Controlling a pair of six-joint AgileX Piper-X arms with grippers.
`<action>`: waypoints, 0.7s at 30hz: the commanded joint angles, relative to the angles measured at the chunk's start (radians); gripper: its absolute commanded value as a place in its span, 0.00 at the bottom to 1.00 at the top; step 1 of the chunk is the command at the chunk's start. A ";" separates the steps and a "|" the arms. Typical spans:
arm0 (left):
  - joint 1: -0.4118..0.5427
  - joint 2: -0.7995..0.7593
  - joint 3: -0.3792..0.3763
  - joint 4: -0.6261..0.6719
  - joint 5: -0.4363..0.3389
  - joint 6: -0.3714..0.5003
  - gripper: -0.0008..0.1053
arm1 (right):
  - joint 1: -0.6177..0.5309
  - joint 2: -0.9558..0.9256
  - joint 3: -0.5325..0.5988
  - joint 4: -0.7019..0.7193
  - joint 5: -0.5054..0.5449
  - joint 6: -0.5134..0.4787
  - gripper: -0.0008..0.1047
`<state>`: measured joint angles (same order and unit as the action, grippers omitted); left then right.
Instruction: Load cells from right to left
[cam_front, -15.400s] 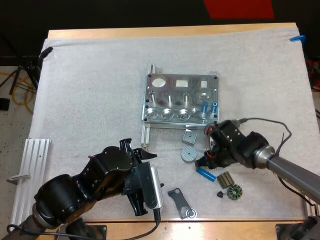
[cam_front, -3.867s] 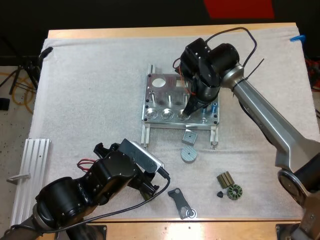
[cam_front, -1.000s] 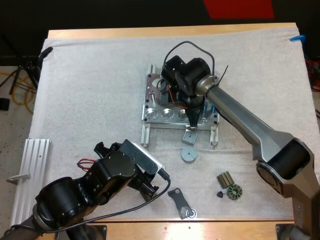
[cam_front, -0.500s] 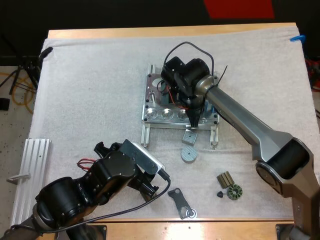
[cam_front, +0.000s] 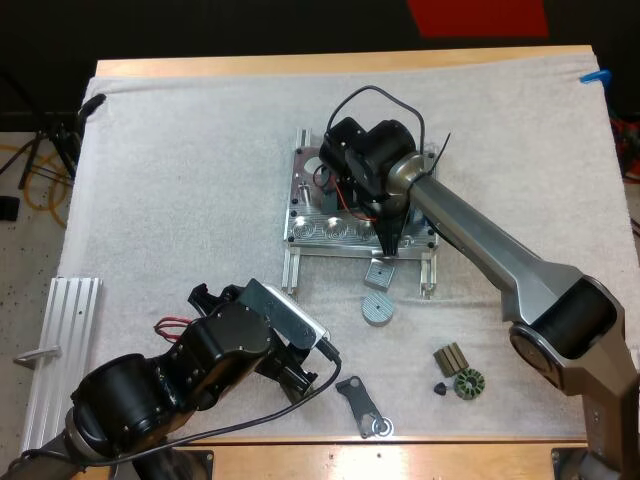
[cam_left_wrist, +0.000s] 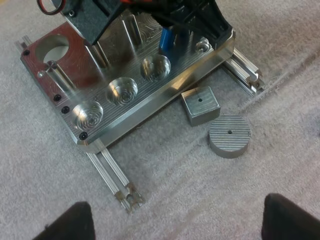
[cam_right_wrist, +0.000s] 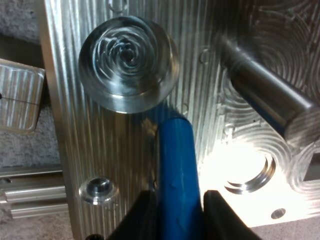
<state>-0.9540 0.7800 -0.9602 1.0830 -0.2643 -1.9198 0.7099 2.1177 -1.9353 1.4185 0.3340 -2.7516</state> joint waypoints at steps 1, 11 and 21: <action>0.000 -0.005 -0.003 -0.012 -0.024 0.004 0.64 | -0.006 -0.011 0.005 -0.043 0.029 -0.010 0.12; 0.000 -0.005 -0.003 -0.012 -0.024 0.016 0.64 | -0.006 -0.013 0.006 -0.072 -0.025 -0.005 0.12; 0.000 -0.005 -0.003 -0.012 -0.024 0.017 0.64 | -0.006 -0.013 0.006 -0.113 -0.077 0.025 0.12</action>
<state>-0.9540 0.7800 -0.9602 1.0830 -0.2643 -1.9028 0.7099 2.1084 -1.9279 1.3837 0.2811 -2.7310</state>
